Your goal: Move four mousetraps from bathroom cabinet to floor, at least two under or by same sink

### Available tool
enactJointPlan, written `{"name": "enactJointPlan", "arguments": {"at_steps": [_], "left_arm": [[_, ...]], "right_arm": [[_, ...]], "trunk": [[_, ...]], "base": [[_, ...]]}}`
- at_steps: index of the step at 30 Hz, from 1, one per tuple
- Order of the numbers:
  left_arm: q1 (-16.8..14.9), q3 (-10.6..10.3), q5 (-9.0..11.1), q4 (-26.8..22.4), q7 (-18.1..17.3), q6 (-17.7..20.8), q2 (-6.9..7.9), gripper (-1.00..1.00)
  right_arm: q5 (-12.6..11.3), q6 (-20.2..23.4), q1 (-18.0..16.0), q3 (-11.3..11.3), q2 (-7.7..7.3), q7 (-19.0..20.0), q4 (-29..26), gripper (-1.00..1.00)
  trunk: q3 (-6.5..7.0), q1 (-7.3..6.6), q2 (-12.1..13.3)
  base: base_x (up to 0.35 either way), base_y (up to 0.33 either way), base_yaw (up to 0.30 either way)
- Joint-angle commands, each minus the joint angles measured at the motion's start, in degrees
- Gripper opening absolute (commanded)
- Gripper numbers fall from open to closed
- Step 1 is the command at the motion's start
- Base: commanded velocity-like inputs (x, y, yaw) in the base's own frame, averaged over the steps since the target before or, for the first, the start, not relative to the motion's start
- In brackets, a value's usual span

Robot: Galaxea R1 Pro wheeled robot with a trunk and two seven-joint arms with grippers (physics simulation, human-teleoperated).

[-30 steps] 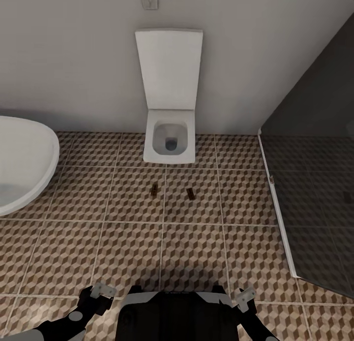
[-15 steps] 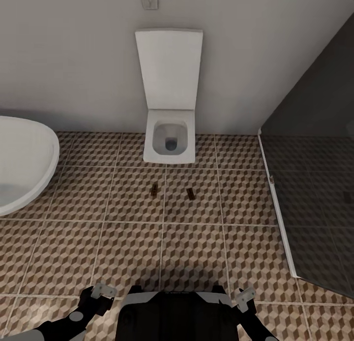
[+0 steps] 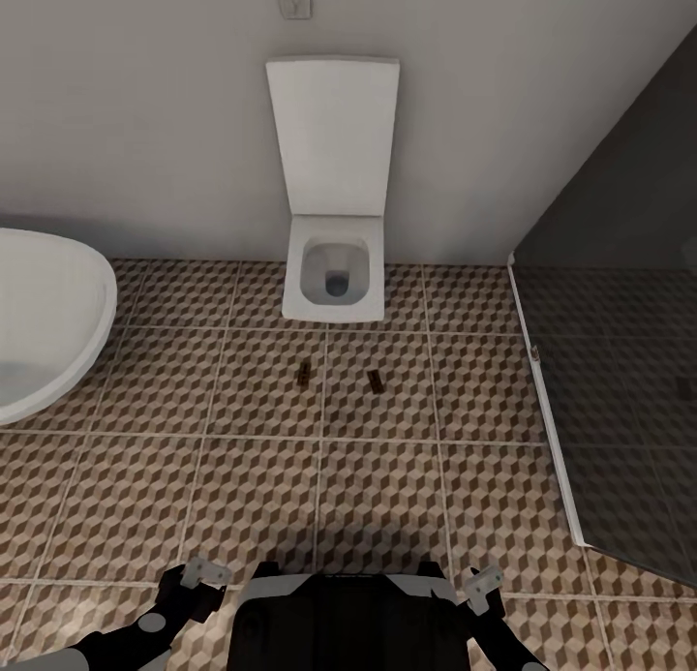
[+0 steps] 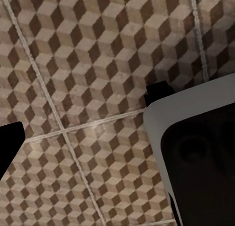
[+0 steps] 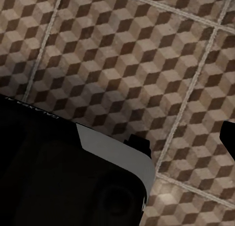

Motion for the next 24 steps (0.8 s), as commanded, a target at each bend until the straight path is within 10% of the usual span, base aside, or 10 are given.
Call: {"name": "enactJointPlan", "arguments": {"at_steps": [1, 24], "left_arm": [[-0.07, -0.49, 0.40, -0.19, 0.45, -0.19, 0.06, 1.00], [-0.07, -0.49, 0.48, -0.06, 0.43, -0.11, -0.58, 1.00]], "right_arm": [[0.11, -0.17, -0.02, 0.03, -0.02, 0.09, 0.05, 1.00], [0.11, 0.10, -0.02, 0.01, -0.09, -3.69, 0.02, 1.00]], "trunk": [[-0.06, 0.03, -0.09], [-0.06, 0.03, -0.09]], "base": [[0.000, 0.000, 0.000], [0.000, 0.000, 0.000]]}}
